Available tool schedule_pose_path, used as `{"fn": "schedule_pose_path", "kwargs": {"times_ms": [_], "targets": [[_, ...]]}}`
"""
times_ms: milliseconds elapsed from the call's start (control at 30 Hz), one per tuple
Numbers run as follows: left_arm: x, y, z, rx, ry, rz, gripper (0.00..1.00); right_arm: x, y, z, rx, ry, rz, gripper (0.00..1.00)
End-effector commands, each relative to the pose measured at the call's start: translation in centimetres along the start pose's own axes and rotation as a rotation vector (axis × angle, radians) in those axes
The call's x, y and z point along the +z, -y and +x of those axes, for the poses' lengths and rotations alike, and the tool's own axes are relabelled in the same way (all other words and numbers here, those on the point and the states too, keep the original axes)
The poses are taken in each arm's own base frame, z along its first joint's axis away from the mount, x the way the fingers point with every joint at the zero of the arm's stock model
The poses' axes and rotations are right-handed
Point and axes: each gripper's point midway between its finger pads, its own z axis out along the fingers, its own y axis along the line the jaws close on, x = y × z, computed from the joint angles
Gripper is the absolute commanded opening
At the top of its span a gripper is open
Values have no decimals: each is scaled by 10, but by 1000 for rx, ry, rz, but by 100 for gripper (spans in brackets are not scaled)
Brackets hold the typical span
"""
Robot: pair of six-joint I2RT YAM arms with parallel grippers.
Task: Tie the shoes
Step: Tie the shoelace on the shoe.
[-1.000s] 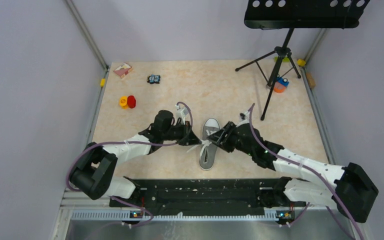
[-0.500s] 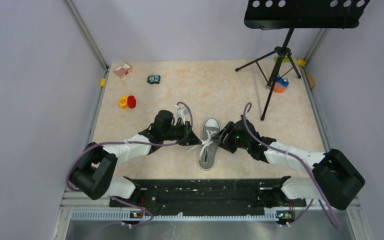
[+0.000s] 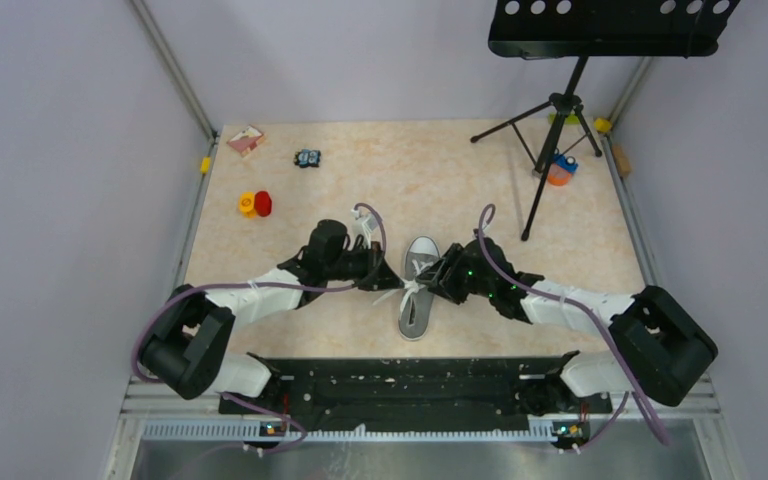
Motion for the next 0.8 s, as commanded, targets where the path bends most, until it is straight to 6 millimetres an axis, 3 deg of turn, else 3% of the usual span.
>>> {"fn": "schedule_pose_path", "kwargs": {"times_ms": [0, 167, 467, 533, 600, 633, 767], "targets": [[1, 16, -16, 53, 34, 44, 0, 1, -29, -9, 4, 21, -86, 45], [2, 16, -15, 53, 29, 46, 0, 0, -27, -12, 19, 40, -76, 36], [2, 16, -11, 50, 23, 49, 0, 5, -28, -7, 23, 10, -95, 36], [2, 16, -11, 51, 25, 47, 0, 4, -27, -8, 28, 20, -94, 25], [2, 16, -11, 52, 25, 44, 0, 1, -24, -10, 35, 35, -88, 5], [1, 15, -11, 53, 28, 43, 0, 0, -22, -11, 38, 43, -80, 0], [1, 12, -9, 49, 31, 31, 0, -4, -15, -11, 40, 58, -66, 0]]}}
